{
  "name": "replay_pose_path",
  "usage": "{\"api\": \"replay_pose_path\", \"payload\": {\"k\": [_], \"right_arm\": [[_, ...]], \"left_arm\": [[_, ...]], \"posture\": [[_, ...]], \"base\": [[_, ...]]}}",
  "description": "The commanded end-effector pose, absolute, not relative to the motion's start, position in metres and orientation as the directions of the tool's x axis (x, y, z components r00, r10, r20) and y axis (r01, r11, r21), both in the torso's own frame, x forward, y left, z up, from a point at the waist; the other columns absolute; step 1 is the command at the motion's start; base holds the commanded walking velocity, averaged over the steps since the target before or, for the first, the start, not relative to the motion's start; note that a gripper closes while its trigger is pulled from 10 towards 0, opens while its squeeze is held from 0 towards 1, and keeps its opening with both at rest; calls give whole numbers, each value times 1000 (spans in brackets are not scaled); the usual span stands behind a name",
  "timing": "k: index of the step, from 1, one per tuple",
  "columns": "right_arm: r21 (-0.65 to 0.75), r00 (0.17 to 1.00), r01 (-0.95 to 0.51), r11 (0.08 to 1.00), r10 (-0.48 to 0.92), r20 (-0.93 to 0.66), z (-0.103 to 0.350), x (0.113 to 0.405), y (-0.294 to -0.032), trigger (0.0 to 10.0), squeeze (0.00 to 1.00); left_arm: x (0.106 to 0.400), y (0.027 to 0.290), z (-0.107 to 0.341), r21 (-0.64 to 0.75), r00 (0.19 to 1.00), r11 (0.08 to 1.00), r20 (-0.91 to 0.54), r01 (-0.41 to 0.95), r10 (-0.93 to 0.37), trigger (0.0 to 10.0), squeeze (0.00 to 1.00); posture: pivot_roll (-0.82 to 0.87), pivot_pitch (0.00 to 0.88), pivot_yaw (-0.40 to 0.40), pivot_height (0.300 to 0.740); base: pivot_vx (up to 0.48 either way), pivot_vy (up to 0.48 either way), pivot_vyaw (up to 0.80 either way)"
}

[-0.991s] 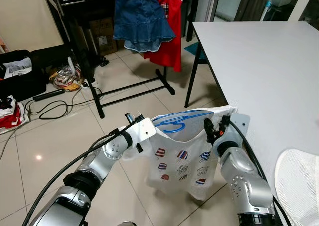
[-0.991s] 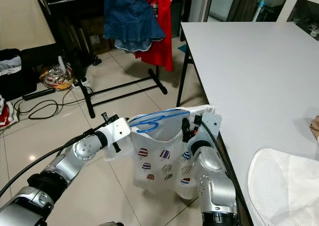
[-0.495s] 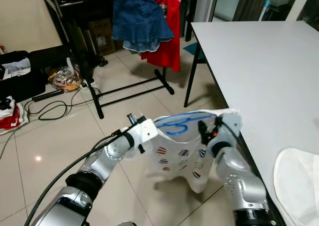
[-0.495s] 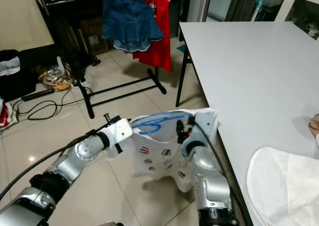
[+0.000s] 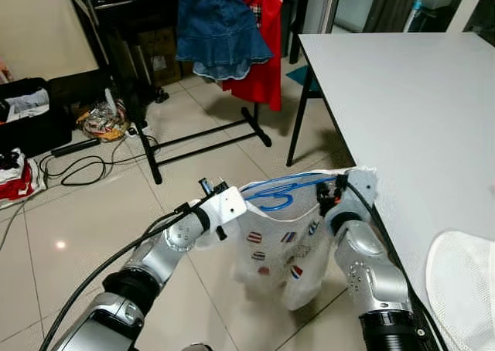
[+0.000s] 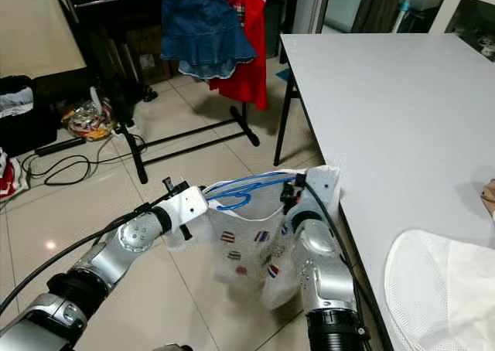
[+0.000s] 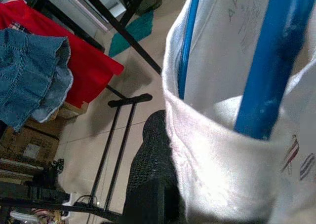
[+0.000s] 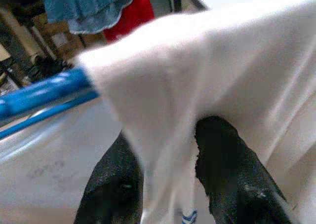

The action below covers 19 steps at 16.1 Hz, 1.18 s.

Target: Hang hanger

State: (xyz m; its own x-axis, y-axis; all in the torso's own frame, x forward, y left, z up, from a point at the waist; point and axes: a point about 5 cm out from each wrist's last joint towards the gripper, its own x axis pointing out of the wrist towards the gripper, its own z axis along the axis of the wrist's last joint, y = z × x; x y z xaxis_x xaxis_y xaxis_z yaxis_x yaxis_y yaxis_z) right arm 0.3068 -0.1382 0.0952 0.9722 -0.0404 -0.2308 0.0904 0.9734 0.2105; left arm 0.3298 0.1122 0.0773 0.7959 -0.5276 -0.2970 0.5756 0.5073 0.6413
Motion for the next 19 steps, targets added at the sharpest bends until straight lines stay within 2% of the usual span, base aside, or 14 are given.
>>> {"api": "replay_pose_path", "payload": {"k": [1, 5, 7, 11, 17, 19], "right_arm": [[195, 978, 94, 976, -54, -202, 96, 304, -142, 0, 0], [140, 992, 24, 990, -6, -123, 101, 295, -143, 0, 0], [-68, 998, -55, 996, 55, 3, 115, 284, -152, 0, 0], [-21, 996, -48, 999, 50, 76, 122, 274, -154, 0, 0], [-28, 993, -94, 995, 96, 65, 119, 266, -149, 0, 0], [-86, 975, -204, 975, 210, 75, 121, 260, -140, 0, 0]], "left_arm": [[329, 108, 80, 650, 791, 497, -284, 575, -543, 10000, 0], [328, 106, 80, 647, 793, 504, -278, 572, -543, 10000, 0], [327, 103, 78, 638, 796, 517, -275, 571, -539, 10000, 0], [327, 98, 77, 632, 790, 516, -277, 579, -547, 10000, 0], [328, 96, 79, 634, 785, 508, -278, 583, -553, 10000, 0], [327, 97, 75, 627, 785, 510, -295, 589, -544, 10000, 0]], "posture": [[52, 76, 33, 740], [51, 79, 22, 740], [44, 85, 18, 740], [21, 89, 24, 740], [7, 98, 27, 740], [9, 96, 26, 740]], "base": [[0, 0, 0], [0, 0, 0], [0, 0, 0], [0, 0, 0], [0, 0, 0], [0, 0, 0]]}}
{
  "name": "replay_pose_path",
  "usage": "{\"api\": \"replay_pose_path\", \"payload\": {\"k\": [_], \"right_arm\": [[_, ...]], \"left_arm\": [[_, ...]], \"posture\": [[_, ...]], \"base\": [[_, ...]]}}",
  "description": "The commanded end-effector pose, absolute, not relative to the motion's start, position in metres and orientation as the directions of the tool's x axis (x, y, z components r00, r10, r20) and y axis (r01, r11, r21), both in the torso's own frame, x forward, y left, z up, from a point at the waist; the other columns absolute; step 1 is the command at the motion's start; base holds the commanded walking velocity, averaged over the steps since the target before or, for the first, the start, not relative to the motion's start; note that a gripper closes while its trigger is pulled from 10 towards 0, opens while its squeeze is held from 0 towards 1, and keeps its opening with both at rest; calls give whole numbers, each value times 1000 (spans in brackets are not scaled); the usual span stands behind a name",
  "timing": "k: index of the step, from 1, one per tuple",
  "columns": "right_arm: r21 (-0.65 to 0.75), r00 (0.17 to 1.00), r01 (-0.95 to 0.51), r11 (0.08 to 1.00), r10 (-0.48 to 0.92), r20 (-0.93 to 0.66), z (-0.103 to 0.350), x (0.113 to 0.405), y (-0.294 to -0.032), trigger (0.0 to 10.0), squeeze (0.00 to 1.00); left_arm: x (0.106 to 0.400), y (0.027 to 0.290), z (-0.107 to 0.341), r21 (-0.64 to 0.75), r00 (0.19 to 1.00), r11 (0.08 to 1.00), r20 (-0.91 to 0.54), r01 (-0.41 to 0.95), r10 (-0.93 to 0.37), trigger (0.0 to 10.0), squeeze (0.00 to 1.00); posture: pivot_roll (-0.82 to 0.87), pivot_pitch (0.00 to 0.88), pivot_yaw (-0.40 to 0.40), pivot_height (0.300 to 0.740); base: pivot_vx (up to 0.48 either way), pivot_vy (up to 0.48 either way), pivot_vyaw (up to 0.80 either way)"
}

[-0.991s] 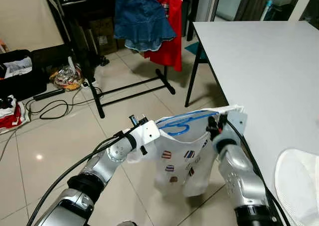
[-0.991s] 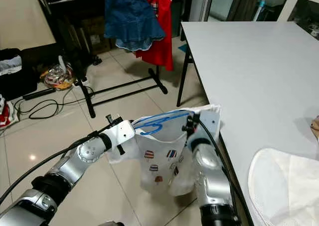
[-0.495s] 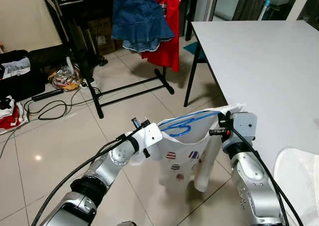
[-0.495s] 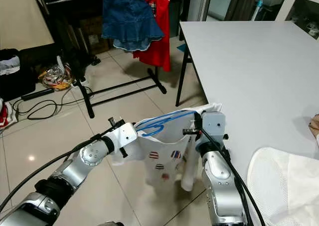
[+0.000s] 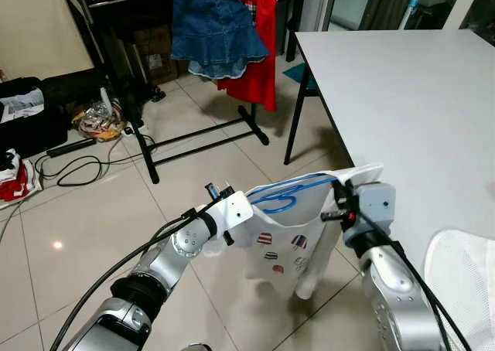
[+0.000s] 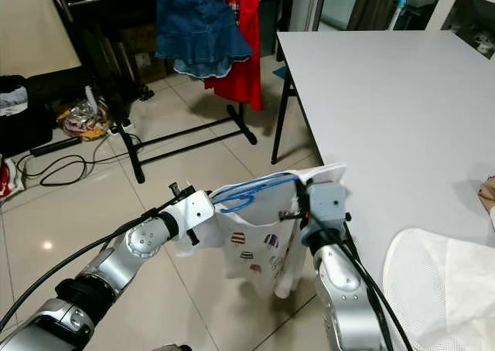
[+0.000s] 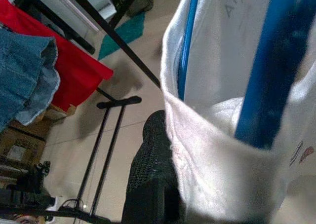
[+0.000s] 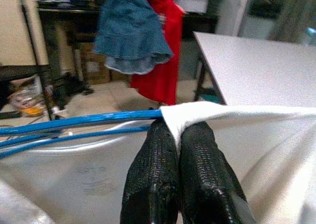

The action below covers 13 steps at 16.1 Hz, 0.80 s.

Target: Hang hanger

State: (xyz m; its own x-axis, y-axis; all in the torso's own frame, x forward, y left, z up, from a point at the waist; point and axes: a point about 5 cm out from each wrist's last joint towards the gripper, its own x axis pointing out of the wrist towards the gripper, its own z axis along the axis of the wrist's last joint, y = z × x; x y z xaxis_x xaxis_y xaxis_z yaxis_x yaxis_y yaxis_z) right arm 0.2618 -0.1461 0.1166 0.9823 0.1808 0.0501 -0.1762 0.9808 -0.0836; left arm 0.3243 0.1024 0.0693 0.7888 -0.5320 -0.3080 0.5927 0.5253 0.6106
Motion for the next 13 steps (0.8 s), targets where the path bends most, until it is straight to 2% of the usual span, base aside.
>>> {"api": "replay_pose_path", "payload": {"k": [1, 3, 5, 8, 10, 13], "right_arm": [[-109, 968, -228, 968, 237, 82, 122, 258, -139, 0, 0], [-200, 951, -272, 941, 295, 94, 123, 253, -137, 0, 0], [-357, 913, -336, 872, 395, 105, 126, 249, -129, 0, 0], [-599, 845, -390, 700, 530, 69, 122, 241, -114, 0, 0], [-636, 829, -393, 664, 555, 66, 120, 240, -111, 0, 0], [-616, 806, -422, 665, 586, 81, 120, 243, -106, 0, 0]], "left_arm": [[327, 98, 74, 625, 786, 511, -300, 590, -540, 10000, 0], [328, 98, 74, 615, 790, 524, -302, 589, -534, 10000, 0], [330, 96, 77, 601, 786, 533, -301, 596, -540, 10000, 0], [333, 91, 83, 586, 783, 544, -291, 600, -550, 10000, 0], [334, 87, 85, 584, 777, 541, -289, 606, -559, 10000, 0], [335, 80, 89, 575, 764, 535, -285, 619, -578, 10000, 0]], "posture": [[9, 96, 26, 740], [10, 93, 26, 740], [8, 89, 29, 740], [8, 87, 29, 740], [8, 87, 29, 740], [6, 88, 31, 740]], "base": [[0, 0, 0], [0, 0, 0], [0, 0, 0], [0, 0, 0], [0, 0, 0], [0, 0, 0]]}}
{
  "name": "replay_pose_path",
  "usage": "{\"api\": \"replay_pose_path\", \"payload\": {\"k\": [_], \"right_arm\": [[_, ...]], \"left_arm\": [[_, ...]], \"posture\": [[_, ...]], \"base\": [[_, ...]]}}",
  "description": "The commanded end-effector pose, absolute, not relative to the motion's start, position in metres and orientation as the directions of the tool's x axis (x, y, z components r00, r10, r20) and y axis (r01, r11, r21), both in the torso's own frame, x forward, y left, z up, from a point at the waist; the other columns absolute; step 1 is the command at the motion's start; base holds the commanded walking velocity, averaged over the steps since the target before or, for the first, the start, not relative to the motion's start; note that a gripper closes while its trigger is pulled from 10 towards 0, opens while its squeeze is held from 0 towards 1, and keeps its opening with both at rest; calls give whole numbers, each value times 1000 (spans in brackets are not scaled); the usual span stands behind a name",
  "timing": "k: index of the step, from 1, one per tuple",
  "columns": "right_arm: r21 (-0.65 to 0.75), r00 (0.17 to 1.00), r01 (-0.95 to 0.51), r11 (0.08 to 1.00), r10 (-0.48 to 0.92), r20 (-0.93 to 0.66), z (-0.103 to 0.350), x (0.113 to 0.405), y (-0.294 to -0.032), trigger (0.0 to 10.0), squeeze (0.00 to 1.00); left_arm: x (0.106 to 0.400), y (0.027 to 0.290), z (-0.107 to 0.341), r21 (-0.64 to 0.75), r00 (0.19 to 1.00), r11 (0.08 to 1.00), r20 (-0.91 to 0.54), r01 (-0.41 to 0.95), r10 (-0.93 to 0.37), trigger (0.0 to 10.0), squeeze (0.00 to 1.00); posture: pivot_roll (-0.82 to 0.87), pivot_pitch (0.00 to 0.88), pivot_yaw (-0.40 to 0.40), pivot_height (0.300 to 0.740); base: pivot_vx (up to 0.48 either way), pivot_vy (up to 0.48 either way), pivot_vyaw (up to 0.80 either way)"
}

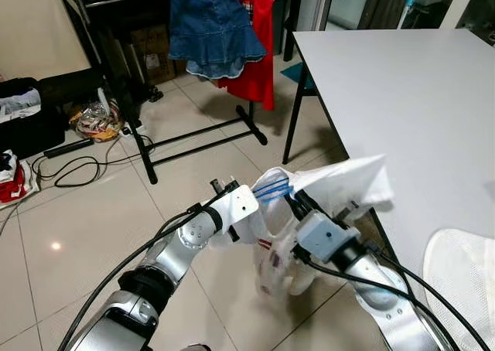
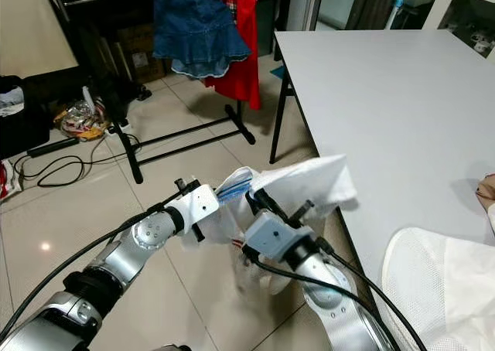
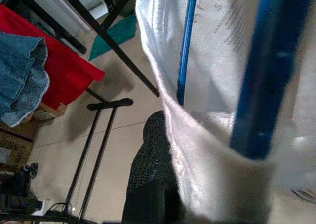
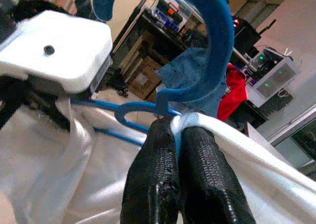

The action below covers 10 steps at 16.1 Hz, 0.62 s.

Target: Hang hanger

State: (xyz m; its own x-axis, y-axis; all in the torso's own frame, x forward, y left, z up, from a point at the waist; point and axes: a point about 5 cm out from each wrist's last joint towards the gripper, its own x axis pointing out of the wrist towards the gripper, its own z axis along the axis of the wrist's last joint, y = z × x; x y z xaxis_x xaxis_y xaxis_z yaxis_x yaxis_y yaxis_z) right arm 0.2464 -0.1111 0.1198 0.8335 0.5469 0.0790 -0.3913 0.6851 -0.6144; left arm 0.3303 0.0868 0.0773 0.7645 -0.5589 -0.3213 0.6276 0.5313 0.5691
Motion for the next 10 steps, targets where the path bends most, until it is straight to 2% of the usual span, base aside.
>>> {"api": "replay_pose_path", "payload": {"k": [1, 2, 3, 4, 5, 6, 9, 10], "right_arm": [[-581, 818, -424, 695, 569, 83, 119, 247, -104, 0, 0], [-567, 824, -423, 707, 560, 84, 118, 247, -104, 0, 0], [-552, 827, -428, 716, 556, 81, 116, 247, -104, 10000, 0], [-548, 811, -448, 706, 579, 83, 116, 242, -110, 10000, 0], [-548, 805, -454, 702, 587, 85, 116, 240, -115, 10000, 976], [-559, 800, -458, 691, 595, 80, 116, 237, -119, 10000, 1000], [-532, 752, -550, 643, 659, 19, 119, 226, -130, 10000, 1000], [-515, 720, -594, 618, 694, 2, 121, 221, -132, 10000, 0]], "left_arm": [[335, 77, 90, 574, 758, 529, -282, 624, -588, 10000, 0], [335, 76, 91, 575, 756, 527, -282, 626, -591, 10000, 0], [335, 76, 91, 575, 753, 523, -283, 629, -595, 10000, 0], [335, 78, 90, 579, 749, 513, -291, 633, -596, 10000, 0], [335, 80, 89, 585, 748, 506, -298, 634, -593, 10000, 0], [335, 82, 88, 588, 748, 501, -302, 634, -591, 10000, 0], [336, 87, 88, 599, 754, 496, -311, 628, -579, 10000, 0], [336, 88, 88, 600, 755, 496, -312, 628, -577, 10000, 0]], "posture": [[9, 88, 32, 740], [9, 88, 32, 740], [10, 86, 33, 740], [9, 84, 36, 740], [7, 82, 38, 740], [5, 82, 38, 740], [2, 80, 38, 740], [1, 80, 38, 740]], "base": [[0, 0, 0], [0, 0, 0], [0, 0, 0], [0, 0, 0], [0, 0, 0], [0, 0, 0], [0, 0, 0], [0, 0, 0]]}}
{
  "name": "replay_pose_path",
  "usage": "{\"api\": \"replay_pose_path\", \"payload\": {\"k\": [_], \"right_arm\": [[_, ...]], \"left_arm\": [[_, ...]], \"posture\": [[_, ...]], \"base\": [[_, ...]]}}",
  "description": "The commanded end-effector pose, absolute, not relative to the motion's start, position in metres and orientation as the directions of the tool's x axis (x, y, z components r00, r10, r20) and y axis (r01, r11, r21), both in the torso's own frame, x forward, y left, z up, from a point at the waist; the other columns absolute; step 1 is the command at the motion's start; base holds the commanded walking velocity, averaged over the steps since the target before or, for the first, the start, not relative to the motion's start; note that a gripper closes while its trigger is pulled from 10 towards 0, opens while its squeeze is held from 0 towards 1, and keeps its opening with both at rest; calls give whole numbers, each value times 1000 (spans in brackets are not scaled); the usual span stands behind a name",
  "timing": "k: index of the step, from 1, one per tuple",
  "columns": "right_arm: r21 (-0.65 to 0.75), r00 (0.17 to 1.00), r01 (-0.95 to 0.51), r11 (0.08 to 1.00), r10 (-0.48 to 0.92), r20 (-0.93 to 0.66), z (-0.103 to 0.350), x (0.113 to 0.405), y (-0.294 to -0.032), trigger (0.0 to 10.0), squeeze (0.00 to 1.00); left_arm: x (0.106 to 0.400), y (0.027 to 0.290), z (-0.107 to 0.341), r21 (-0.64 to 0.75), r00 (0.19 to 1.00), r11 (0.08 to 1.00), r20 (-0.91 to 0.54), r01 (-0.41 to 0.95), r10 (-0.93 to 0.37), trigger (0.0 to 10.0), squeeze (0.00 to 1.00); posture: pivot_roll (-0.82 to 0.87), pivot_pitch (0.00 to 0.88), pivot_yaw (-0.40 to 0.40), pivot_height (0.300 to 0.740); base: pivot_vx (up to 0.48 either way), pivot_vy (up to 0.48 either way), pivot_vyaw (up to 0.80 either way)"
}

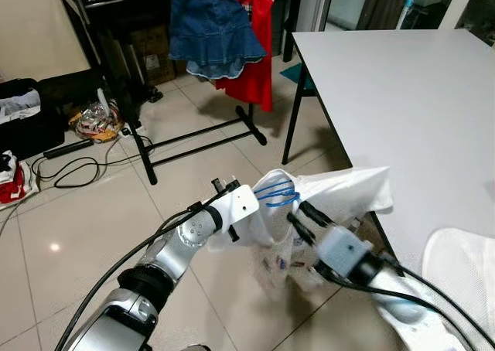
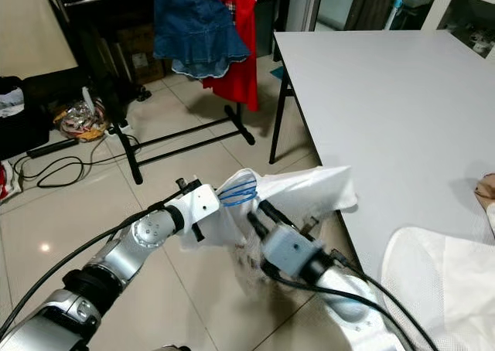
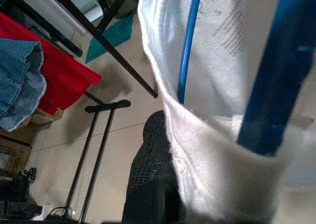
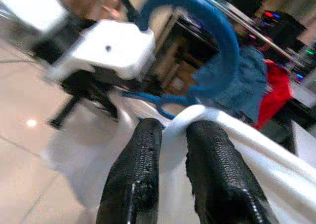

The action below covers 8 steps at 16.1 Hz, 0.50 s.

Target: Hang hanger

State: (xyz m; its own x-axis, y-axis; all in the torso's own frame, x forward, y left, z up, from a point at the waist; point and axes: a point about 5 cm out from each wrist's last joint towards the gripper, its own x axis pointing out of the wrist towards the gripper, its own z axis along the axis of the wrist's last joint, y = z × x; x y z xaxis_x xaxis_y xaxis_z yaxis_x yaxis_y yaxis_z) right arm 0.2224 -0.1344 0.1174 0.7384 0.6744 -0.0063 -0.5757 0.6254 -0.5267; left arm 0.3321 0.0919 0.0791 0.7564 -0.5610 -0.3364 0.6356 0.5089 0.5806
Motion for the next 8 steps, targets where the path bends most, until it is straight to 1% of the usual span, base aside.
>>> {"api": "replay_pose_path", "payload": {"k": [1, 3, 4, 5, 6, 7, 8], "right_arm": [[-508, 703, -613, 605, 712, 0, 122, 218, -132, 10000, 0], [-550, 654, -631, 547, 756, 1, 130, 210, -135, 10000, 0], [-555, 651, -635, 538, 759, -9, 131, 209, -139, 10000, 0], [-586, 653, -632, 506, 756, -51, 133, 209, -151, 10000, 0], [-650, 674, -602, 463, 732, -102, 136, 213, -168, 10000, 86], [-666, 682, -590, 455, 723, -110, 137, 215, -171, 10000, 63], [-706, 698, -569, 422, 702, -142, 137, 219, -180, 10000, 0]], "left_arm": [[336, 88, 88, 601, 755, 496, -313, 627, -576, 10000, 0], [336, 89, 87, 602, 752, 490, -318, 630, -577, 10000, 0], [335, 90, 86, 603, 749, 485, -321, 634, -580, 10000, 0], [333, 93, 84, 605, 734, 463, -336, 648, -590, 10000, 0], [331, 103, 82, 616, 722, 431, -359, 659, -591, 10000, 0], [331, 105, 82, 620, 720, 424, -363, 660, -591, 10000, 0], [331, 109, 81, 626, 718, 412, -371, 662, -590, 10000, 0]], "posture": [[0, 80, 39, 740], [1, 79, 38, 740], [2, 79, 38, 740], [3, 80, 38, 740], [4, 80, 36, 740], [4, 81, 36, 740], [5, 80, 34, 740]], "base": [[0, 0, 0], [0, 0, 0], [0, 0, 0], [0, 0, 0], [0, 0, 0], [0, 0, 0], [0, 0, 0]]}}
